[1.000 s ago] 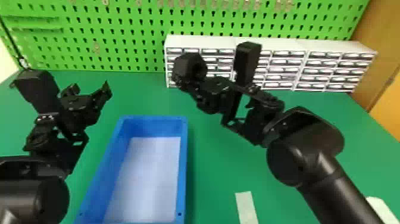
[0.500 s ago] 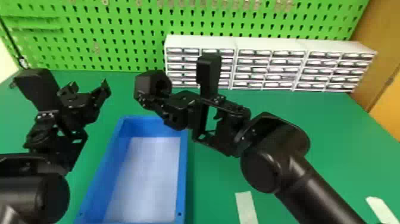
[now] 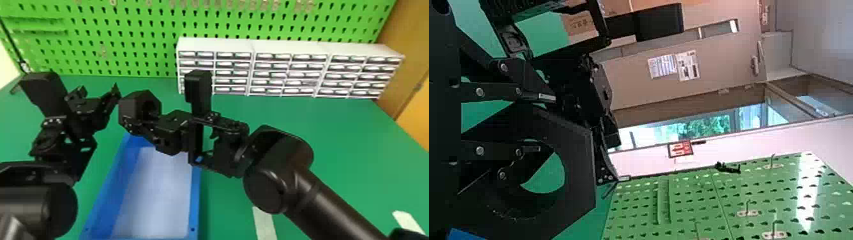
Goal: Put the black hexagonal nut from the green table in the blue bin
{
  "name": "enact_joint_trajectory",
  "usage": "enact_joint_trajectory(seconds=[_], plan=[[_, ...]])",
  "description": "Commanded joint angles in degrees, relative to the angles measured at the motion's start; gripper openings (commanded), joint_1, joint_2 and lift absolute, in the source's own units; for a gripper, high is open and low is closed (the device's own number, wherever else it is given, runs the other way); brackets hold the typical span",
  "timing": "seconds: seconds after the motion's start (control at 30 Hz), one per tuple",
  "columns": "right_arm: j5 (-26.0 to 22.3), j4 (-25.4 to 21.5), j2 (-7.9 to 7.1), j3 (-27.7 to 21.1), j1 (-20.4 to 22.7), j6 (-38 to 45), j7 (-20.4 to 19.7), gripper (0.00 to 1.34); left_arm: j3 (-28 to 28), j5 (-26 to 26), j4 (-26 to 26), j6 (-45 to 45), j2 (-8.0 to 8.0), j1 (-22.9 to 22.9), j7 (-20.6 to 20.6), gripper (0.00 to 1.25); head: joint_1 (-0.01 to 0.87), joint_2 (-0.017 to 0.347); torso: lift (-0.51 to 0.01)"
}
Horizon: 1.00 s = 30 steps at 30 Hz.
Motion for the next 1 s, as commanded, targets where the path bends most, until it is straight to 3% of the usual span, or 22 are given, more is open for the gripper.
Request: enact_joint_trajectory(seconds=[0.0, 0.23, 0.4, 0.5, 0.97], plan=[[-0.50, 0.16, -0.13, 0.29, -0.19, 0.00, 0.00, 0.35, -0.04, 0.00, 0.01, 0.00, 0.00, -0.08, 0.00, 0.81, 0.692, 0.008, -0.097], [-1.11, 0.60, -0.40, 0.38, -0.54, 0.00, 0.00, 0.37, -0.04, -0.09, 0.01, 0.00, 0.00, -0.08, 0.00, 0.81, 0.692, 0.008, -0.097], [-2.96, 1.21, -0.31, 0.64, -0.54, 0.00, 0.00, 0.85, -0.13, -0.09, 0.01, 0.00, 0.00, -0.08, 0.00, 0.81, 0.692, 0.008, -0.097], [-2.96, 1.21, -0.40, 0.90, -0.71, 0.00, 0.00, 0.96, -0.39, -0.09, 0.18, 0.00, 0.00, -0.08, 0.00, 0.81, 0.692, 0.008, -0.097], [-3.40, 1.30, -0.66, 1.08, -0.71, 1.67, 0.00, 0.96, -0.48, 0.00, 0.18, 0.00, 0.00, -0.08, 0.00, 0.81, 0.692, 0.008, -0.097]])
